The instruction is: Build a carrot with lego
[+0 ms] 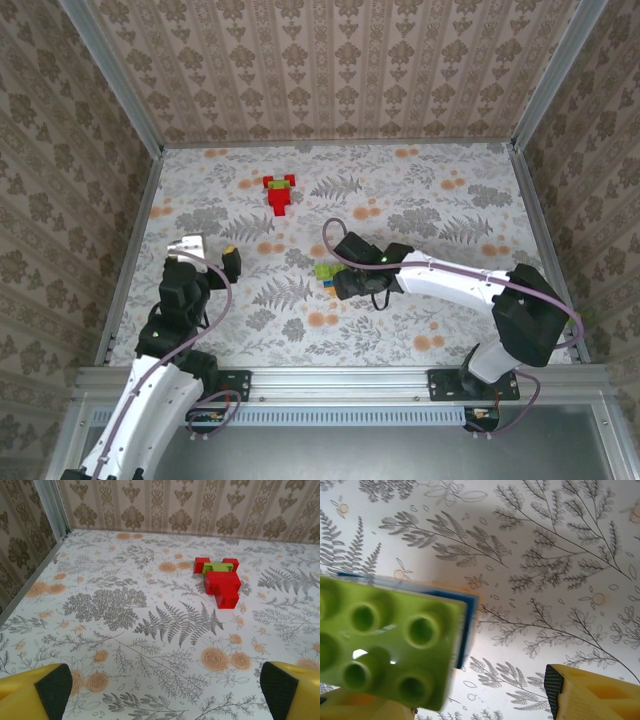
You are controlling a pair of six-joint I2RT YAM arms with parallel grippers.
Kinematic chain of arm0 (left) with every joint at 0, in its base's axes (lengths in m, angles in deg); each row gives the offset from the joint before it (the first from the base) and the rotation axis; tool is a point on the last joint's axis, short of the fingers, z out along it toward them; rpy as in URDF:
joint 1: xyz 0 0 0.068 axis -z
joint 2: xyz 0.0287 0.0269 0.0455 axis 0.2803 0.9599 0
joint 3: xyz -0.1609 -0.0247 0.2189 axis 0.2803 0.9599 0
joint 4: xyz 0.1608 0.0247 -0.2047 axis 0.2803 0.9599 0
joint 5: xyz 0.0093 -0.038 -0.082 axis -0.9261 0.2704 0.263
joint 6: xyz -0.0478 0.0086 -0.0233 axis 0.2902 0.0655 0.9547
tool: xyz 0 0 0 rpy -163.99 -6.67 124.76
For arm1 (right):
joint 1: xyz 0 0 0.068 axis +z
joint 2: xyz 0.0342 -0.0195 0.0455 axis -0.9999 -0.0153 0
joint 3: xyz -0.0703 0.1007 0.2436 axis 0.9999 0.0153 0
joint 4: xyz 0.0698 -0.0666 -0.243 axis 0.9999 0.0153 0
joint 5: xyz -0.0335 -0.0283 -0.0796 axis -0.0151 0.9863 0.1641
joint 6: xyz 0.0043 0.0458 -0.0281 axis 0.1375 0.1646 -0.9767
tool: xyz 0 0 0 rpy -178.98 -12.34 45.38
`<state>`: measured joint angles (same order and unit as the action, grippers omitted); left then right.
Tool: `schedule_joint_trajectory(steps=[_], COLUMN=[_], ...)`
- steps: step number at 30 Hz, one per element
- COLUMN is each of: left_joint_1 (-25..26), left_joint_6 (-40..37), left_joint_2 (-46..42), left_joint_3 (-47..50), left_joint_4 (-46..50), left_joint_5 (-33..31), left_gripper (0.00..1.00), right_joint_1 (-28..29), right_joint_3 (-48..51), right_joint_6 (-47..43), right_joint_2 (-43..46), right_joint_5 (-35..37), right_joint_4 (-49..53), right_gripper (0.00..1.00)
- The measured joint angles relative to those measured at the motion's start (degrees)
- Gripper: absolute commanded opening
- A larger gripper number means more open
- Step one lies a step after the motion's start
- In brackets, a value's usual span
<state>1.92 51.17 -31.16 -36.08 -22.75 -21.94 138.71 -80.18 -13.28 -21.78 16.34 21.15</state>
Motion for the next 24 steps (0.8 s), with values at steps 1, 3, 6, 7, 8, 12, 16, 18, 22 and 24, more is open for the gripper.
schedule_joint_trajectory(steps=[1, 3, 6, 7, 8, 12, 16, 18, 22, 24], left_joint_1=[-0.3, -0.7, -1.3, -1.4, -1.5, -1.9, -2.2, -2.2, -2.2, -2.4], left_joint_6=[0.0, 0.0, 0.0, 0.0, 0.0, 0.0, 0.0, 0.0, 0.0, 0.0], left_joint_2=[0.5, 1.0, 1.0, 1.0, 1.0, 0.9, 0.9, 0.7, -0.2, -0.3], left_joint_3=[0.0, 0.0, 0.0, 0.0, 0.0, 0.0, 0.0, 0.0, 0.0, 0.0], left_joint_4=[-0.1, -0.4, -0.8, -0.9, -0.9, -0.9, -0.8, -0.7, -0.8, -0.8], left_joint_5=[0.3, 0.8, 1.4, 1.7, 1.8, 2.1, 2.3, 2.3, 2.3, 2.2], left_gripper=[1.0, 1.0, 1.0, 1.0, 1.0, 1.0, 1.0, 1.0, 1.0, 1.0], right_joint_1=[0.3, 0.6, 0.6, 0.6, 0.6, 0.6, 0.6, 0.6, 0.6, 0.6], right_joint_3=[-0.7, -1.9, -3.4, -4.0, -4.5, -6.8, -9.0, -9.4, -9.4, -9.4], right_joint_6=[0.0, 0.0, 0.0, 0.0, 0.0, 0.0, -0.3, -0.7, -1.5, -1.8], right_joint_2=[-0.5, -1.3, -2.2, -2.5, -2.8, -3.8, -4.0, -3.9, -3.4, -2.6], right_joint_5=[0.0, 0.0, 0.4, 0.7, 1.2, 3.8, 5.0, 5.0, 5.3, 5.7], right_joint_4=[0.0, 0.0, 0.2, 0.2, 0.2, 0.7, 0.8, 0.8, 0.9, 0.9], right_gripper=[0.68, 0.68, 0.68, 0.68, 0.68, 0.68, 0.68, 0.68, 0.68, 0.68])
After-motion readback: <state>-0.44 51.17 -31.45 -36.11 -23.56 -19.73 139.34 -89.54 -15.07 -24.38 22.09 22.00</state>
